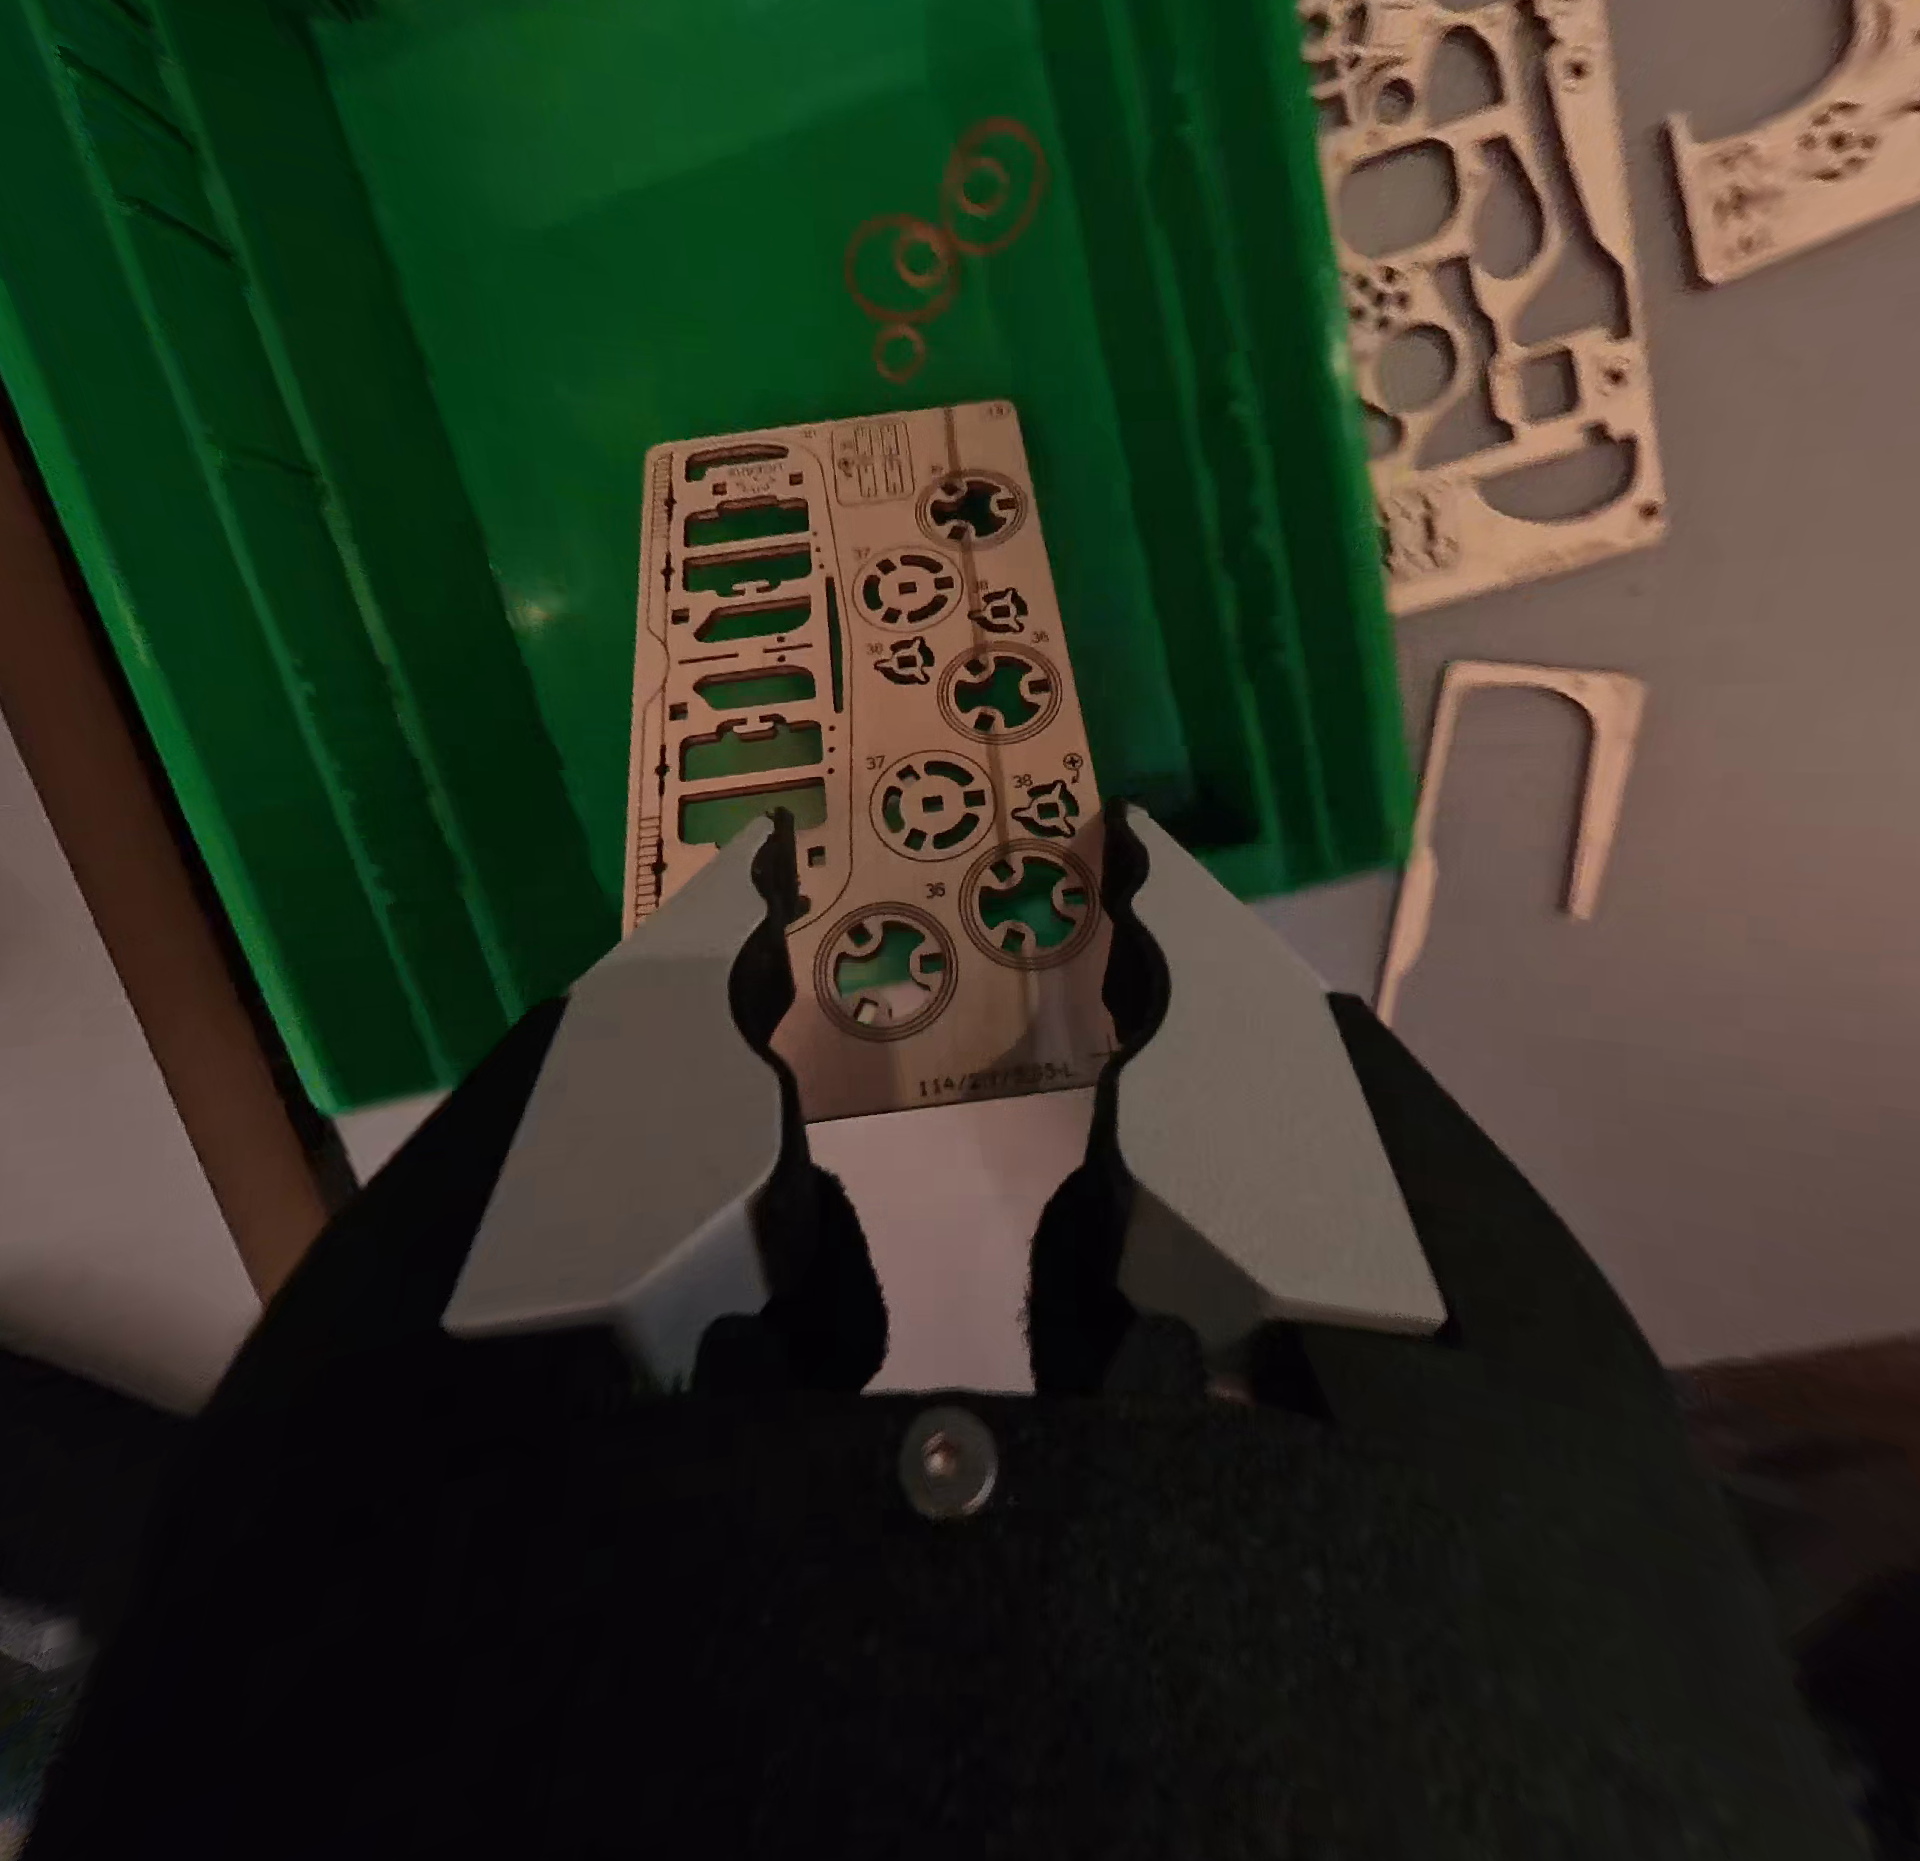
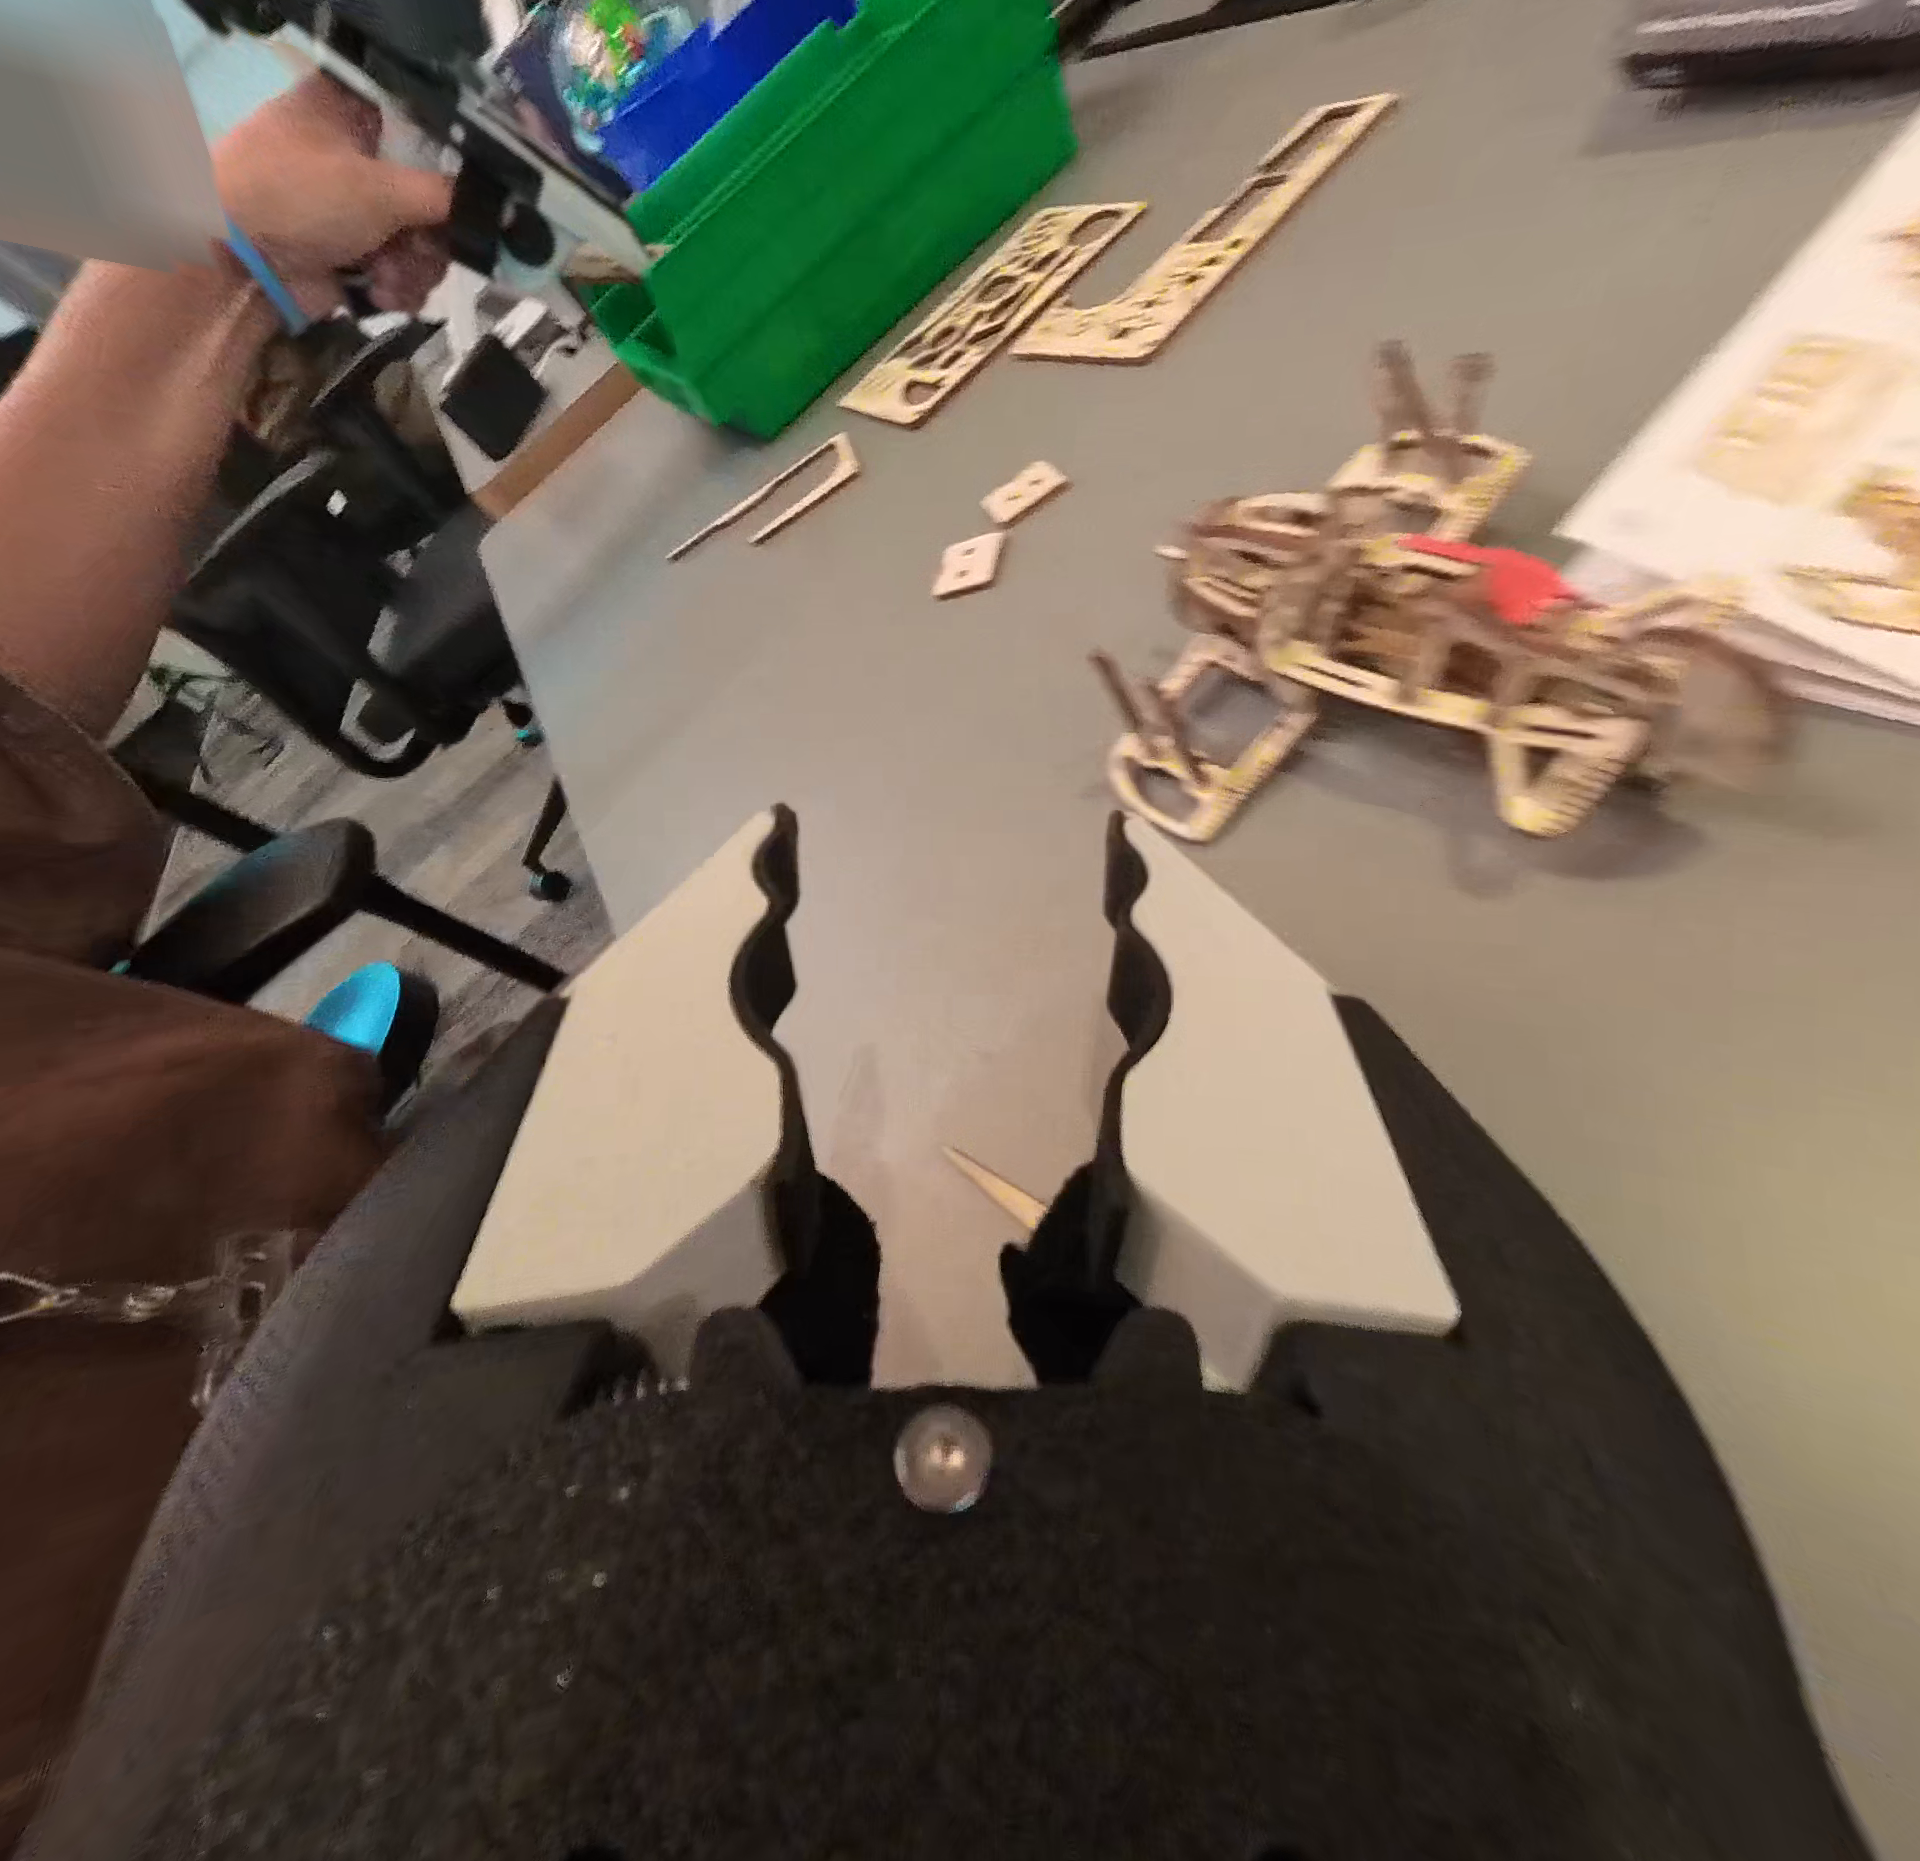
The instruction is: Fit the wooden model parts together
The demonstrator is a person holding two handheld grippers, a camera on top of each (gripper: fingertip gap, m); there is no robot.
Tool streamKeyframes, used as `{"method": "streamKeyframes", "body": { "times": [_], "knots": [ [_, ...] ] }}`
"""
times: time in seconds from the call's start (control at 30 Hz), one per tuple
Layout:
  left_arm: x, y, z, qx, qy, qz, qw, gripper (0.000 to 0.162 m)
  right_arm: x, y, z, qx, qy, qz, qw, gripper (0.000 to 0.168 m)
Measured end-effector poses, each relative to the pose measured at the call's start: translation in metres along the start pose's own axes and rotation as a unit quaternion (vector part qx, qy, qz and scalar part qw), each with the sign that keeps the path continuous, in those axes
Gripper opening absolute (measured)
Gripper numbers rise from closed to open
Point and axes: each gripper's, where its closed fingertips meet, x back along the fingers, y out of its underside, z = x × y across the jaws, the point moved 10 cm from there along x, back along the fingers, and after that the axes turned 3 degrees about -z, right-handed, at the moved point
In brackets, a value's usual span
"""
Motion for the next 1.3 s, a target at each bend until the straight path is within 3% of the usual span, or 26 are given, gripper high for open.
{"method": "streamKeyframes", "body": {
  "times": [0.2,0.43,0.53,0.63,0.77,0.9,1.13,1.17,1.23,1.3],
  "knots": [
    [-0.006,0.045,0.025,0.029,0.017,0.023,0.999,0.056,-0.037,0.010,-0.034,0.068,-0.029,-0.065,0.995,0.060],
    [-0.022,0.060,0.028,0.065,0.003,0.066,0.996,0.058,-0.026,0.017,-0.029,0.052,-0.040,-0.064,0.996,0.060],
    [-0.012,0.067,0.029,0.080,-0.005,0.114,0.990,0.072,-0.016,0.020,-0.025,0.052,-0.026,-0.063,0.996,0.060],
    [-0.002,0.080,0.030,0.110,-0.005,0.145,0.983,0.096,-0.010,0.021,-0.021,0.050,-0.016,-0.063,0.997,0.060],
    [0.010,0.098,0.031,0.158,-0.008,0.185,0.970,0.107,-0.007,0.020,-0.019,0.052,-0.011,-0.065,0.996,0.060],
    [0.016,0.121,0.024,0.288,0.082,0.251,0.920,0.098,-0.008,0.022,-0.019,0.057,-0.008,-0.074,0.996,0.060],
    [-0.019,0.122,0.007,0.463,0.341,0.328,0.750,0.072,-0.013,0.026,-0.019,0.054,-0.020,-0.089,0.994,0.060],
    [-0.028,0.119,0.007,0.470,0.348,0.311,0.749,0.062,-0.013,0.026,-0.019,0.054,-0.021,-0.090,0.994,0.060],
    [-0.040,0.116,0.008,0.472,0.339,0.295,0.758,0.009,-0.011,0.026,-0.019,0.055,-0.021,-0.091,0.994,0.060],
    [-0.040,0.116,0.009,0.457,0.336,0.313,0.762,0.000,-0.007,0.025,-0.020,0.058,-0.018,-0.090,0.994,0.060]
  ]
}}
